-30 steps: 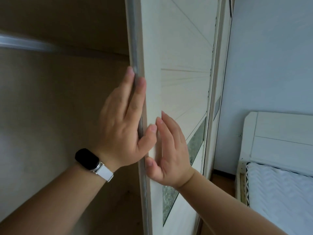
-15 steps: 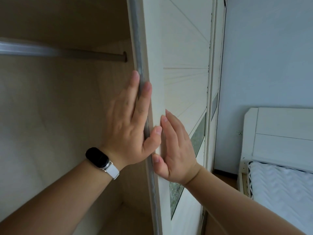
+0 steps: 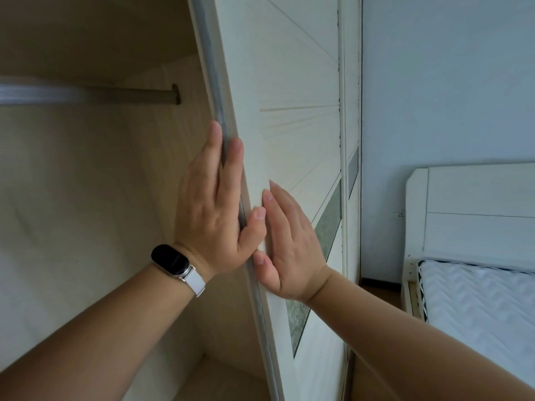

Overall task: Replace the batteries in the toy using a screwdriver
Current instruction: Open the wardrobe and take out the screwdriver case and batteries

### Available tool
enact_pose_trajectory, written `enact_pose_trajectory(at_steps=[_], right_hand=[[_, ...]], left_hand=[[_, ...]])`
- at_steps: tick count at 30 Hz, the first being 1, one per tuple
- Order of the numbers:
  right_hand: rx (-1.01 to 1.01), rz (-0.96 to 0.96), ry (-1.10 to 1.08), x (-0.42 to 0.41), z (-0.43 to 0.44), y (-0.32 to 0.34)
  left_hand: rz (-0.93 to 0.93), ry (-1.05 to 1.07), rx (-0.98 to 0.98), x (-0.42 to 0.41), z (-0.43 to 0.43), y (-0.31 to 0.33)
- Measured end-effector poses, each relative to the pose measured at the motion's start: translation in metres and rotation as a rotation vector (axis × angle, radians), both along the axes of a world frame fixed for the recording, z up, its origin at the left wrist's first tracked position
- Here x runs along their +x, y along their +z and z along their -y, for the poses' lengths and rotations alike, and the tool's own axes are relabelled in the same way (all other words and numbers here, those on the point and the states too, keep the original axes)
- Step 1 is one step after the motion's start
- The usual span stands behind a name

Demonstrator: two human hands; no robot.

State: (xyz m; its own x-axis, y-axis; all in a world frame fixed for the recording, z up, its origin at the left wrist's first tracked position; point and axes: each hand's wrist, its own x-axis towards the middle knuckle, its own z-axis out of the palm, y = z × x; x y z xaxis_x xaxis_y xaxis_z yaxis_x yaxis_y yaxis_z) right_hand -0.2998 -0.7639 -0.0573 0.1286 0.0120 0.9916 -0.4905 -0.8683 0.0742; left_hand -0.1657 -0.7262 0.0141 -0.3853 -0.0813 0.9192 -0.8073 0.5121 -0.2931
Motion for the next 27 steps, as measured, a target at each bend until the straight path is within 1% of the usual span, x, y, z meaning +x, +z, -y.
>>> enact_pose_trajectory(at_steps=[5,8,11,15,18,21,23,27], right_hand=[[-0.01,-0.042,-0.044,-0.001,-0.003,0.0],[0.055,-0.092,-0.137,-0.006,-0.012,0.0],[0.123,-0.13,-0.257,-0.011,-0.026,-0.001],[0.223,-0.138,-0.378,-0.016,-0.055,0.004],[0.243,-0.137,-0.39,-0.011,-0.089,-0.001],[0.226,-0.185,-0.347,0.005,-0.122,-0.021],[0.24,-0.257,-0.322,0.02,-0.141,-0.039],[0.415,-0.46,-0.332,0.051,-0.169,-0.074]], left_hand=[[0.015,0.101,0.013,0.001,-0.007,-0.002],[0.018,0.175,0.067,0.001,-0.02,-0.002],[0.065,0.252,0.162,0.004,-0.039,-0.001],[0.125,0.283,0.224,0.019,-0.079,-0.005],[0.089,0.288,0.262,0.043,-0.113,-0.025],[0.043,0.316,0.317,0.074,-0.146,-0.055],[0.011,0.35,0.389,0.097,-0.167,-0.079],[-0.071,0.452,0.549,0.136,-0.208,-0.132]])
